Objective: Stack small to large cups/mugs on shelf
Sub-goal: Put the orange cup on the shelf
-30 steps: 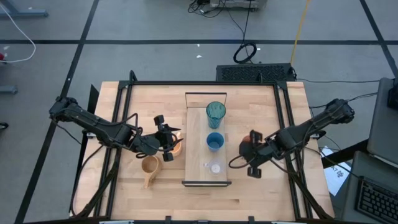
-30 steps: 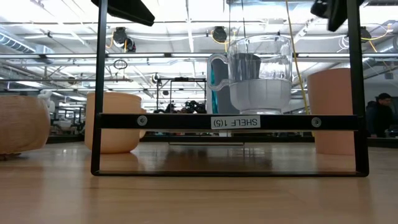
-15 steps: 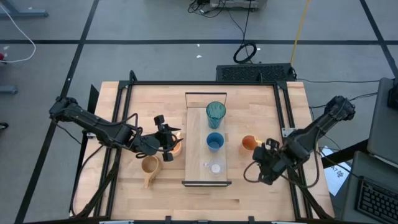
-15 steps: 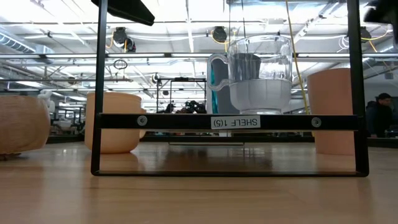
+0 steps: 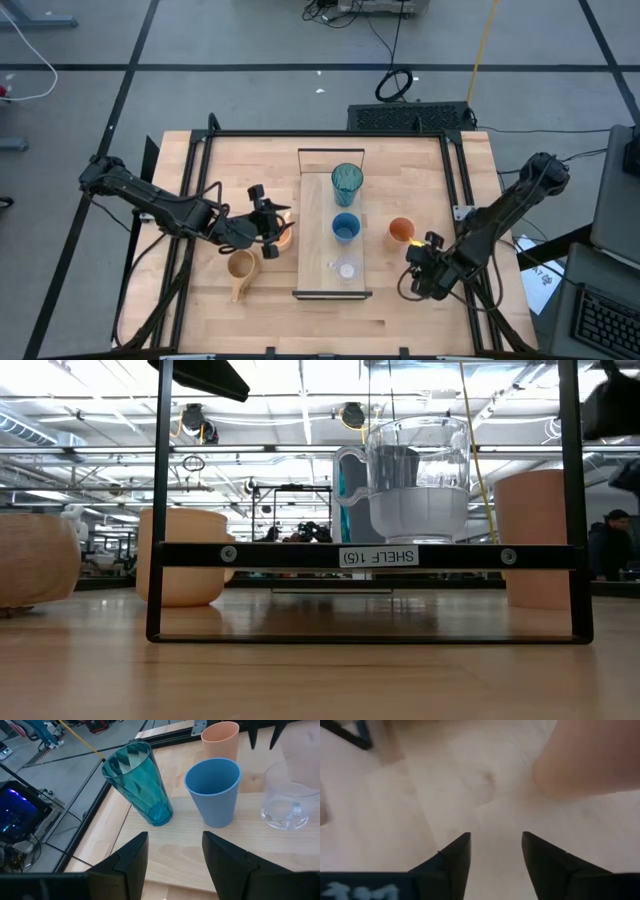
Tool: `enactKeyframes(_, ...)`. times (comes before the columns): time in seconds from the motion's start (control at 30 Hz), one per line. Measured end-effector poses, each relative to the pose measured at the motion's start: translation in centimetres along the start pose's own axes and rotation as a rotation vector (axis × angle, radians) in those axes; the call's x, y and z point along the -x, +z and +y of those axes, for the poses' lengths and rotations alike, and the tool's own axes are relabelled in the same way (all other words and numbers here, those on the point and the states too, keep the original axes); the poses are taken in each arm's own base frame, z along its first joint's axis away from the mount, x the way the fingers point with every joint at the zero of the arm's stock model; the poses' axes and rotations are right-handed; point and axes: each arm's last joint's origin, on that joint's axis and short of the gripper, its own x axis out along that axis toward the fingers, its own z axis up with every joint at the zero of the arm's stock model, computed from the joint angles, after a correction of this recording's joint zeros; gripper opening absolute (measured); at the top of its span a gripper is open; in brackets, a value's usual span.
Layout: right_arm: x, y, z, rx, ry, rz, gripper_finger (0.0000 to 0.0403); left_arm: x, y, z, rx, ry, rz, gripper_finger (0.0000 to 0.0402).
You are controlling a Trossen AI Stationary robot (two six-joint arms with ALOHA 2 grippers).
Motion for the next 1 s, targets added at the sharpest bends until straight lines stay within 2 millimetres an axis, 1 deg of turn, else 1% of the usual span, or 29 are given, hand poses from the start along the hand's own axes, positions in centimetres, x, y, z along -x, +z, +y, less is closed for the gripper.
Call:
enactKeyframes(0.13, -1.5, -1.5, -1.0, 0.014, -0.036, -0.057, 0.0198, -0.2, 0.0, 0.2, 0.005, 0.010, 0.003, 0.0189)
enactKeyframes(0.27, -2.4, -2.7, -1.9, 0.012, -0.074, -0.136, 0.0225, -0.3, 0.0, 0.5, 0.000, 0.018, 0.007, 0.0189)
enactKeyframes(0.43, -3.5, -3.7, -2.8, 0.007, -0.078, -0.274, 0.0257, -0.5, 0.0, 0.8, -0.003, 0.029, 0.011, 0.0188)
enactKeyframes(0.63, -5.1, -4.7, -4.4, -0.028, -0.068, -0.354, 0.0289, -0.8, 0.0, 1.2, -0.004, 0.044, 0.017, 0.0189)
enactKeyframes(0.73, -5.7, -5.1, -5.2, -0.037, -0.064, -0.385, 0.0298, -0.9, 0.0, 1.3, -0.002, 0.042, 0.020, 0.0189)
enactKeyframes(1.0, -6.9, -5.8, -6.5, 0.018, -0.039, -0.503, 0.0299, -0.9, 0.0, 1.3, -0.001, 0.041, 0.020, 0.0189)
